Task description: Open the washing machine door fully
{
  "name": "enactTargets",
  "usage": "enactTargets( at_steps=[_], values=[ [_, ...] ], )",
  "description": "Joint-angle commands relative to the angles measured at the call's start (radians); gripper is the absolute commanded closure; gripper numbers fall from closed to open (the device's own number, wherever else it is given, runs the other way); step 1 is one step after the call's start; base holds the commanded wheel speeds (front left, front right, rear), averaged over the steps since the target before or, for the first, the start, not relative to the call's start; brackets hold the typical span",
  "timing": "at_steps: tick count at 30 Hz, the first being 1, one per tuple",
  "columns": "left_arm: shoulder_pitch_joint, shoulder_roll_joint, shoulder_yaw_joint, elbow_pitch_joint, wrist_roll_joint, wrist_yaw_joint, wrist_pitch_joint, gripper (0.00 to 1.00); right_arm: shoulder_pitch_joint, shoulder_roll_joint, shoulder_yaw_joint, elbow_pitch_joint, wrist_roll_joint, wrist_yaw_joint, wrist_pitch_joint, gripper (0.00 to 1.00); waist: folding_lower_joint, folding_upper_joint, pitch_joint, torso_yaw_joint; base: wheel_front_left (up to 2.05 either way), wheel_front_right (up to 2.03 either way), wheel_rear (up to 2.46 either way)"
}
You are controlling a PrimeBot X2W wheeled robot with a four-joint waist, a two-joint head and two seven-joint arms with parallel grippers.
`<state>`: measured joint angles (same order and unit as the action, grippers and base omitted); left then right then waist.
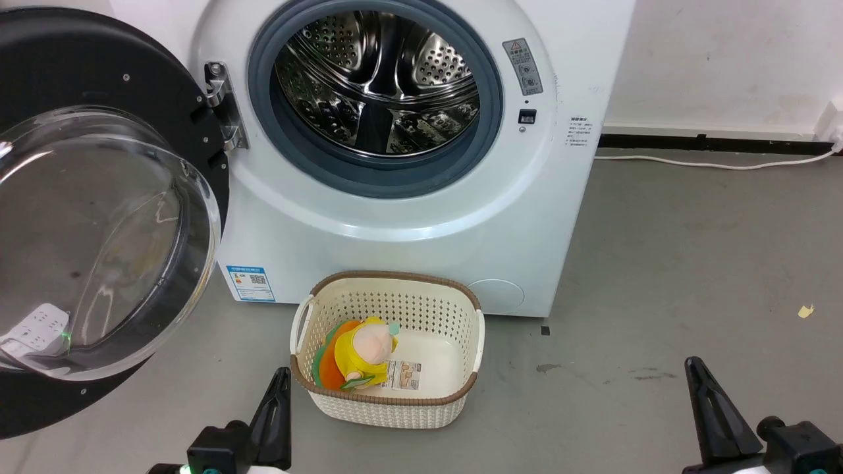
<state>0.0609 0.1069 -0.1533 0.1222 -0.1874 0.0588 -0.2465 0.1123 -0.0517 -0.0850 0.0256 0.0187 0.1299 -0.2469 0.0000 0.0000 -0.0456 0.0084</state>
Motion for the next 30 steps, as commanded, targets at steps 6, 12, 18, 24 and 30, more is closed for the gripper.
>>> enactTargets(
  at_steps=[6,12,18,24,30],
  values=[
    [-0.006,-0.005,0.010,-0.011,0.016,-0.006,0.017,1.00,-0.012,0.000,0.007,-0.002,-0.002,0.000,0.016,1.00,0.0000,0.0000,0.003,-0.001,0.00,0.00,0.00],
    [-0.009,-0.008,0.017,-0.017,0.025,-0.009,0.029,1.00,-0.017,0.000,0.011,-0.004,-0.003,0.000,0.029,1.00,0.0000,0.0000,0.005,-0.001,0.00,0.00,0.00],
    [-0.012,-0.011,0.025,-0.023,0.035,-0.012,0.042,1.00,-0.022,0.000,0.016,-0.005,-0.004,0.000,0.041,1.00,0.0000,0.0000,0.007,-0.001,0.00,0.00,0.00],
    [-0.015,-0.014,0.033,-0.029,0.044,-0.015,0.054,1.00,-0.028,0.000,0.020,-0.006,-0.005,0.000,0.053,1.00,0.0000,0.0000,0.010,-0.002,0.00,0.00,0.00],
    [-0.018,-0.016,0.040,-0.035,0.053,-0.017,0.066,1.00,-0.033,0.000,0.024,-0.007,-0.006,0.000,0.066,1.00,0.0000,0.0000,0.012,-0.002,0.00,0.00,0.00]
  ],
)
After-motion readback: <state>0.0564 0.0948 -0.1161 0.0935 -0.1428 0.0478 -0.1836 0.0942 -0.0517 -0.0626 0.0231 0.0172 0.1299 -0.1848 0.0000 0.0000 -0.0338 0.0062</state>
